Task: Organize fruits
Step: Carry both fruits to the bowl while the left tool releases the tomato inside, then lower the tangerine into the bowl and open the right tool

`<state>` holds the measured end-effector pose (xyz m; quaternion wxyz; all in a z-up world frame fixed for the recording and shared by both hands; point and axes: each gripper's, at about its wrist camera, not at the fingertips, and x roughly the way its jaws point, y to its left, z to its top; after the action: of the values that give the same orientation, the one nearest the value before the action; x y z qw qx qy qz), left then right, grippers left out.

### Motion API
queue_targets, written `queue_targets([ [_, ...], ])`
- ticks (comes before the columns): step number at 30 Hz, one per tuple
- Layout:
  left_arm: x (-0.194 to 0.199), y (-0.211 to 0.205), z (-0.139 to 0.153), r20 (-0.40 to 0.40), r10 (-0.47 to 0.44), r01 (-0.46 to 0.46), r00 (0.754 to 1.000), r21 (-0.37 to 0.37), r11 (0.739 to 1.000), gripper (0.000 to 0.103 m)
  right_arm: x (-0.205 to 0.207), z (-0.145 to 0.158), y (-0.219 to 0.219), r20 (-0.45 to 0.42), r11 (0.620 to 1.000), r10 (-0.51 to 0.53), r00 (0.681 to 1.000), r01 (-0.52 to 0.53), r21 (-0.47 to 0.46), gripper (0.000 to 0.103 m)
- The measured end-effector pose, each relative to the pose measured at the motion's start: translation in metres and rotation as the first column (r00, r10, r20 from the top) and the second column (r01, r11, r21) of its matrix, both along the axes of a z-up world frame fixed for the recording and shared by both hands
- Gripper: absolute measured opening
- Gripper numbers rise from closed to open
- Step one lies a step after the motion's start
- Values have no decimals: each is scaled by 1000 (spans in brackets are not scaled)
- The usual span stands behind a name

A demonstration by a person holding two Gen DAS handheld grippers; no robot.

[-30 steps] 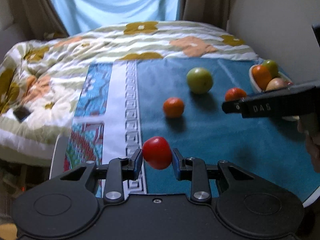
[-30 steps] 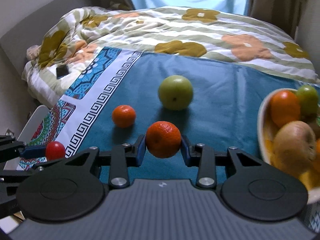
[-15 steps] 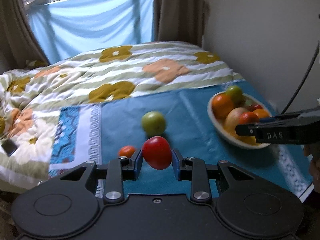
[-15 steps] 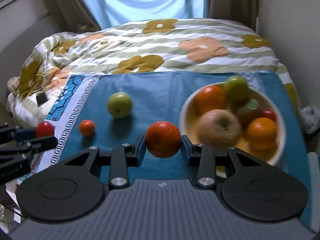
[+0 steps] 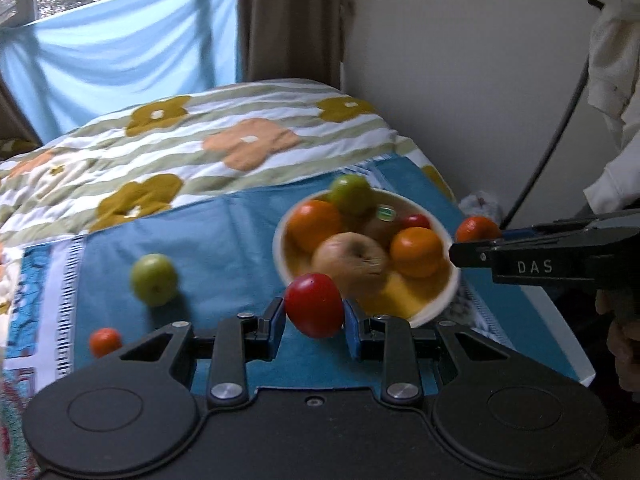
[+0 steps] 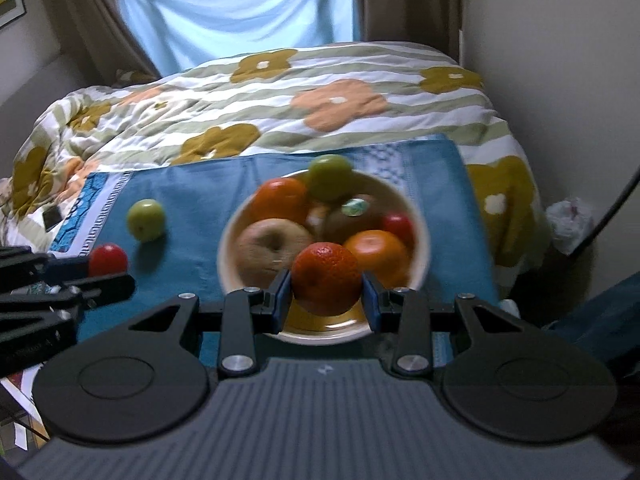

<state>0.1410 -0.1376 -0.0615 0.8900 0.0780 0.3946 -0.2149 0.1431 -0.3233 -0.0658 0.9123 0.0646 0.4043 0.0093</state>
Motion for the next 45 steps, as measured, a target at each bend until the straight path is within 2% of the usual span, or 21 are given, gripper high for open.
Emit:
queue_targets([
  [14,20,-87,-52,-120,-41,47,992,44,998,34,17,-23,-69,-26,999,30,999,-30,27,52],
  [20,23,-100,-56,-134,-25,31,991,49,998,35,24,-27,-78,-24,998,50,998,-49,36,52],
  [21,24,-100,-55,-136,-20,27,991,46,999,36,25,-27,-79,-23,998,52,998,-51,38,52],
  [23,25,-100,-53,-136,-14,19,991,34,999,51,26,-27,-80,-21,998,55,998,-54,41,52],
  [25,23,-97,-48,-122,-10,13,992,21,1000,71,27,-25,-80,-19,997,58,998,-58,42,52],
  [26,21,-96,-45,-108,-9,11,994,22,1000,74,28,-25,-80,-17,997,61,998,-60,42,52],
  [31,14,-88,-35,-69,6,-3,998,45,999,77,31,-21,-75,-9,996,79,997,-78,37,52],
  [45,10,-46,-25,-27,127,-125,991,74,989,81,58,-22,-40,14,982,180,984,-181,51,52],
])
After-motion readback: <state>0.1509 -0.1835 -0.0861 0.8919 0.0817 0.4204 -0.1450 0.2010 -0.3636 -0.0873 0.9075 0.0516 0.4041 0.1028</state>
